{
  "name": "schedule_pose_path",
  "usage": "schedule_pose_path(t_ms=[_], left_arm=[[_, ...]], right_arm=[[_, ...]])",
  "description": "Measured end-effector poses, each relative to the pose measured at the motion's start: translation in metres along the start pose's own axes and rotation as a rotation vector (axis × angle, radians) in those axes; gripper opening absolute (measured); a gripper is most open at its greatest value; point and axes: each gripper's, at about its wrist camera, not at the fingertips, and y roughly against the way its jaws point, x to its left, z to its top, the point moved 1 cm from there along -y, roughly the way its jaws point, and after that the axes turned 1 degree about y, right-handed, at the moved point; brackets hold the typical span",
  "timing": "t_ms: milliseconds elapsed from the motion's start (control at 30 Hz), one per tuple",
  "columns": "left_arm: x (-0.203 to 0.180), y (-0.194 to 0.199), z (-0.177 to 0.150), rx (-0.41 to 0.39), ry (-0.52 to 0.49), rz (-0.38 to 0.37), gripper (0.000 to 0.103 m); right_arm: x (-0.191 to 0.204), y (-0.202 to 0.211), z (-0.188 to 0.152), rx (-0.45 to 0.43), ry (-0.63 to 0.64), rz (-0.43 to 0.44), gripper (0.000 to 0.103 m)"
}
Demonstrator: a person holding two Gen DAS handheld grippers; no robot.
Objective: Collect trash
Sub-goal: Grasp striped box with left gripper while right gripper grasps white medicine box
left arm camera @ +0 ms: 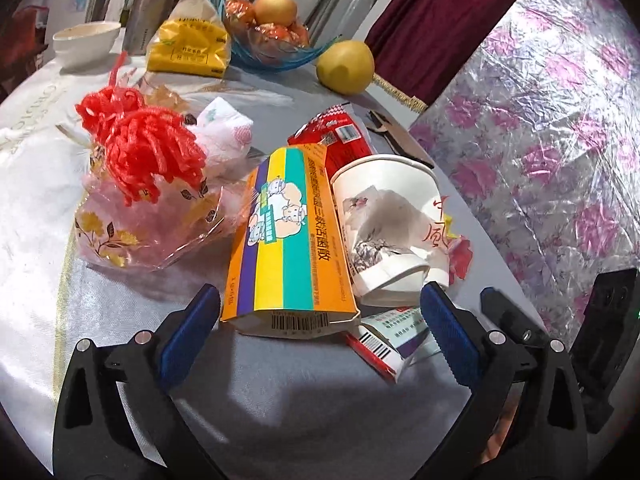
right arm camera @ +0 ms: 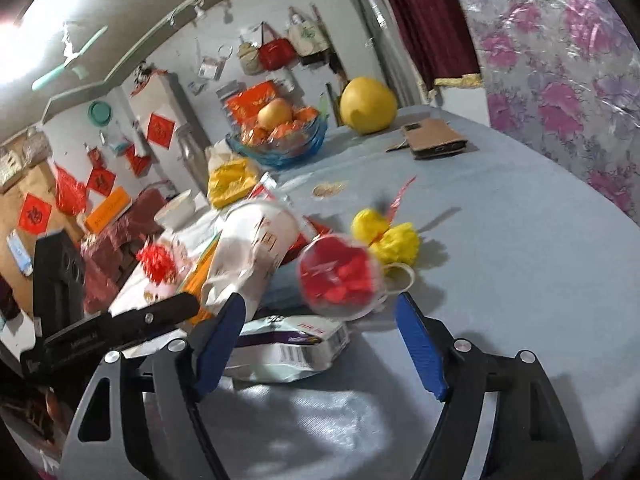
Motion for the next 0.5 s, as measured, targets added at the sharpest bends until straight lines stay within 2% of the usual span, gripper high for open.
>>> schedule_pose_path(t_ms=[67,133,200,233,300,367,433,467,500], left_arm=[[0.005,-0.001,0.001,0.014,0.026,-0.018,0.096],[0.009,-0.001,0.002,0.019,0.047,-0.041,0.096],[0.011,0.0,0.002,0.02,0.049,-0.047,0.096],[0.009,0.0,0.002,0.02,0.044,-0.044,0.096],[0.008,-0.001,0.001,0.021,0.036,-0.035,0.096],[0.006,-0.001,0.001,0.022,0.033,-0.032,0.096],[0.007,-0.001,0.001,0.021,0.037,-0.038,0.096],[0.008,-0.001,0.001,0.021,0.041,-0.043,0.096],[0.008,0.0,0.002,0.02,0.044,-0.046,0.096]], right_arm=[[0.004,-0.012,-0.005,0.047,0.008,0.015,0.081],[0.009,-0.018,-0.009,0.073,0.013,0.038,0.076],[0.017,-0.017,-0.011,0.082,0.037,0.118,0.034],[0.021,-0.013,-0.012,0.082,0.051,0.151,0.032],[0.028,-0.005,-0.014,0.076,0.099,0.164,0.032],[0.033,0.003,-0.019,0.068,0.159,0.108,0.033],[0.034,0.007,-0.024,0.063,0.192,0.08,0.055],[0.034,0.007,-0.025,0.059,0.194,0.079,0.071],[0.035,0.007,-0.024,0.051,0.189,0.079,0.077]])
